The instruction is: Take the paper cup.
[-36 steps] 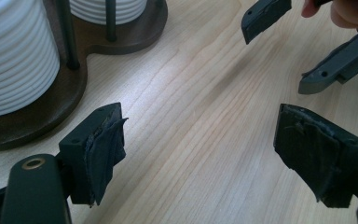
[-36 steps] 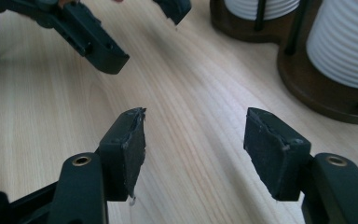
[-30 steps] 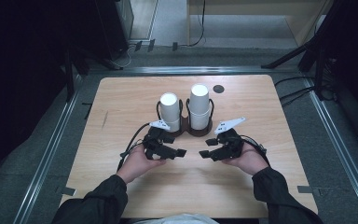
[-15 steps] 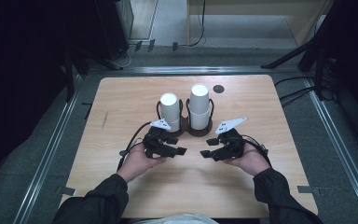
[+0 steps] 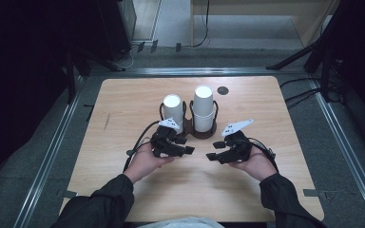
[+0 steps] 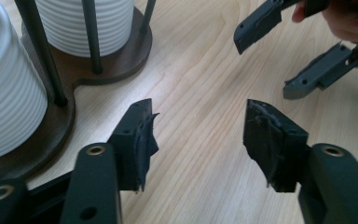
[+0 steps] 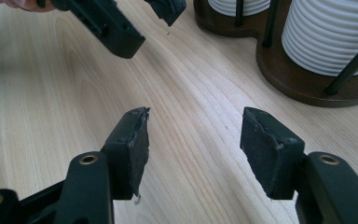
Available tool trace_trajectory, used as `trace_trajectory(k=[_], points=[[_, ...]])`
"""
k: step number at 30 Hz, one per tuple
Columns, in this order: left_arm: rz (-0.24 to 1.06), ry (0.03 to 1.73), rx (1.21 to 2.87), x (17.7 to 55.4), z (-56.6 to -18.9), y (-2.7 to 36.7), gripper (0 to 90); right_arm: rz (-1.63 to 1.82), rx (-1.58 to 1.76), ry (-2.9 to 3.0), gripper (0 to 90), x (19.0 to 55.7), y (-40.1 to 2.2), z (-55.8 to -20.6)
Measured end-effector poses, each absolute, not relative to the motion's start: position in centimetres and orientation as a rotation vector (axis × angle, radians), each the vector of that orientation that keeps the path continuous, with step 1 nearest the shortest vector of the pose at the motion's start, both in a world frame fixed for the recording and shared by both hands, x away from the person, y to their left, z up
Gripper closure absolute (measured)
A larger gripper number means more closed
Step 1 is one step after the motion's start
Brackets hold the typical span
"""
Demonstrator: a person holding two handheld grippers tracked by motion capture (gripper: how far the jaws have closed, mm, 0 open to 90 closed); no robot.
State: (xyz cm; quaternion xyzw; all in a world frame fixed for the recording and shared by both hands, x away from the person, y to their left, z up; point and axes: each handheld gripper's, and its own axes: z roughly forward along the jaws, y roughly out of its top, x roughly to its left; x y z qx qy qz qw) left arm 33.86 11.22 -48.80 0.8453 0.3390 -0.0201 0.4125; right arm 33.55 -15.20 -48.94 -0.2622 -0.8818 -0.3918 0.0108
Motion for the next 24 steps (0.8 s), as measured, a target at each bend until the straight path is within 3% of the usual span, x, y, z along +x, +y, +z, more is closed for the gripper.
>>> trace_trajectory(k=[24], points=[[0.033, 0.899, 2.056, 35.6, -46.9, 7.1, 55.5, -1.248, -0.989, -2.789, 37.9, 35.1, -19.2, -45.1]])
